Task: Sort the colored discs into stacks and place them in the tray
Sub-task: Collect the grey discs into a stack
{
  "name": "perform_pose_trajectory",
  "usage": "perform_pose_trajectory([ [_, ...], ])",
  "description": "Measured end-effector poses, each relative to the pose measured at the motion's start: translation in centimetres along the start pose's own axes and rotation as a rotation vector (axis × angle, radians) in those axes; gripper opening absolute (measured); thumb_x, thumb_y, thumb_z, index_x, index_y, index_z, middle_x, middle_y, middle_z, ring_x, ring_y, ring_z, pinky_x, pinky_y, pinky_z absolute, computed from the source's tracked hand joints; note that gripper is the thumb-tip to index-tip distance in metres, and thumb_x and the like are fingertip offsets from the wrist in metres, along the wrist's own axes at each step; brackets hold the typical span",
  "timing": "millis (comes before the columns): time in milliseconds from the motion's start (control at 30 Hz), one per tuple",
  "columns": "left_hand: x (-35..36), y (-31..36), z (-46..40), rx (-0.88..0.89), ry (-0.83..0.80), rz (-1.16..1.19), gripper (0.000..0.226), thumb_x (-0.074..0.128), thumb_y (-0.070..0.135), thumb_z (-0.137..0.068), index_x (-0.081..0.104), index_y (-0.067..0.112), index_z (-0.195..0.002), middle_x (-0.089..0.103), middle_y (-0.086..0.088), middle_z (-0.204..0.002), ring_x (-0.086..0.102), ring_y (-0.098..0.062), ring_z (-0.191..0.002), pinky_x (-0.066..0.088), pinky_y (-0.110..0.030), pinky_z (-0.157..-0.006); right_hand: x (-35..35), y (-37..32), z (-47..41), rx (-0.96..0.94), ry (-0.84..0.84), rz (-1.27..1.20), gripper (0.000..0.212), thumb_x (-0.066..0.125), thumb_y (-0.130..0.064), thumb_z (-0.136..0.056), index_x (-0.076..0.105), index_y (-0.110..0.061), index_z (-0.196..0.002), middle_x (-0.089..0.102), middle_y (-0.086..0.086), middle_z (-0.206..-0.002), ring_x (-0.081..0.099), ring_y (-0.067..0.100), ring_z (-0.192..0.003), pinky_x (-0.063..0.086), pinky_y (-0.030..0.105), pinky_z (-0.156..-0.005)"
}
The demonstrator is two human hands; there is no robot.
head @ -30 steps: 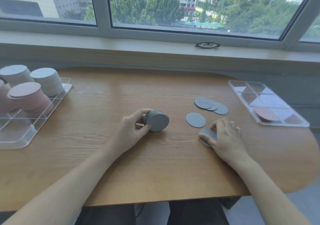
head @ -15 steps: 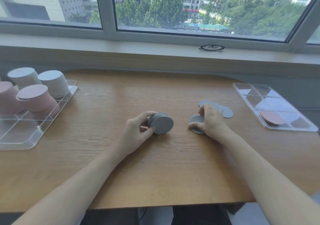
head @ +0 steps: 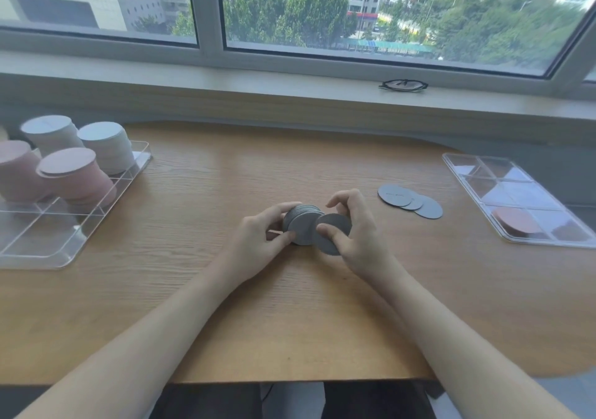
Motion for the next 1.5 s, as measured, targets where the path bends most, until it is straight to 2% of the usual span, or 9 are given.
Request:
perform_pose_trajectory([
  [133,0.0,0.1,0.0,0.003,-0.056,0.0,0.044,0.064,0.01,-0.095,0.058,0.03,-0.133,0.071,0.004,-0.116,0.068,-0.01,-0.106,0.055,-0.036,-0.094,1.6,-0.1,-1.0,-0.101,0.024,0.095,0.031,0.068,-0.019,-0.082,0.051,-0.018,-0.108,0.042,-0.01,-0.094,0.038,0.0,-0.084,0.033,0.015,-0.079],
  [267,0.0,0.0,0.0,0.002,-0.048,-0.015,0.048,0.066,0.01,-0.093,0.056,0.031,-0.135,0.07,0.005,-0.115,0.068,-0.008,-0.105,0.056,-0.036,-0.094,2.5,1.0,-1.2,-0.114,0.029,0.288,0.055,0.061,-0.047,-0.081,0.051,-0.014,-0.123,0.043,-0.004,-0.114,0.043,0.016,-0.104,0.032,0.026,-0.094],
  [433,0.4,-0.1,0.0,-0.018,-0.067,-0.003,0.06,0.075,0.021,-0.086,0.052,0.033,-0.14,0.07,0.005,-0.114,0.07,-0.008,-0.1,0.057,-0.036,-0.091,3.7,1.3,-1.3,-0.034,-0.178,0.202,0.069,0.051,-0.053,-0.091,0.04,-0.011,-0.144,0.044,0.006,-0.144,0.037,0.021,-0.137,0.028,0.04,-0.116],
  [533,0.4,0.0,-0.1,-0.013,-0.035,0.008,0.056,0.073,0.007,-0.088,0.055,0.023,-0.138,0.07,0.002,-0.112,0.071,-0.009,-0.097,0.057,-0.032,-0.09,3.7,1.1,-1.2,-0.001,-0.249,0.12,0.068,0.047,-0.053,-0.095,0.032,-0.016,-0.151,0.039,0.001,-0.152,0.03,0.01,-0.14,0.021,0.033,-0.119],
  [700,0.2,0.0,0.0,-0.023,-0.001,0.017,0.049,0.071,0.005,-0.088,0.059,0.027,-0.131,0.071,0.006,-0.11,0.069,-0.008,-0.099,0.055,-0.022,-0.087,-0.8,4.9,-2.7,0.121,0.063,0.355,0.088,0.026,-0.077,-0.087,0.048,-0.01,-0.14,0.053,0.006,-0.139,0.044,0.022,-0.133,0.023,0.045,-0.115],
  [867,0.0,0.1,0.0,-0.039,0.021,0.027,0.047,0.07,0.005,-0.089,0.059,0.027,-0.129,0.071,0.006,-0.109,0.069,-0.006,-0.098,0.055,-0.019,-0.086,-7.4,10.7,-3.5,0.525,0.16,0.845,0.076,0.041,-0.063,-0.095,0.041,-0.006,-0.144,0.039,0.013,-0.148,0.025,0.029,-0.144,0.004,0.055,-0.121],
  [1067,0.0,0.2,0.0,-0.036,0.016,0.022,0.047,0.07,0.004,-0.089,0.059,0.024,-0.13,0.072,0.005,-0.109,0.069,-0.007,-0.098,0.055,-0.02,-0.086,-8.9,13.2,-3.9,0.698,0.041,0.99,0.089,0.031,-0.071,-0.094,0.035,-0.002,-0.15,0.023,0.015,-0.161,0.006,0.029,-0.152,-0.003,0.055,-0.12],
  [1300,0.0,0.2,0.0,-0.034,0.017,0.03,0.046,0.07,0.004,-0.089,0.059,0.023,-0.13,0.072,0.005,-0.108,0.068,-0.006,-0.098,0.054,-0.018,-0.085,-8.8,11.7,-4.0,0.414,0.23,0.754,0.063,0.073,-0.05,-0.081,0.052,-0.01,-0.125,0.053,0.01,-0.129,0.041,0.031,-0.128,0.016,0.048,-0.116],
  [1500,-0.5,-0.1,-0.1,-0.044,0.063,-0.006,0.049,0.071,0.006,-0.088,0.058,0.028,-0.13,0.071,0.01,-0.11,0.068,-0.003,-0.098,0.054,-0.02,-0.086,-7.8,7.9,-2.3,0.318,0.236,0.202,0.04,0.072,-0.007,-0.085,0.052,-0.022,-0.117,0.062,-0.008,-0.1,0.056,0.001,-0.083,0.042,0.018,-0.075],
])
Point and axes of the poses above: each hand's wrist, its own z-axis away from the middle knuckle, its own x-axis out of the palm, y = z × x, the point moved 4 cm from there along -z, towards the middle knuckle
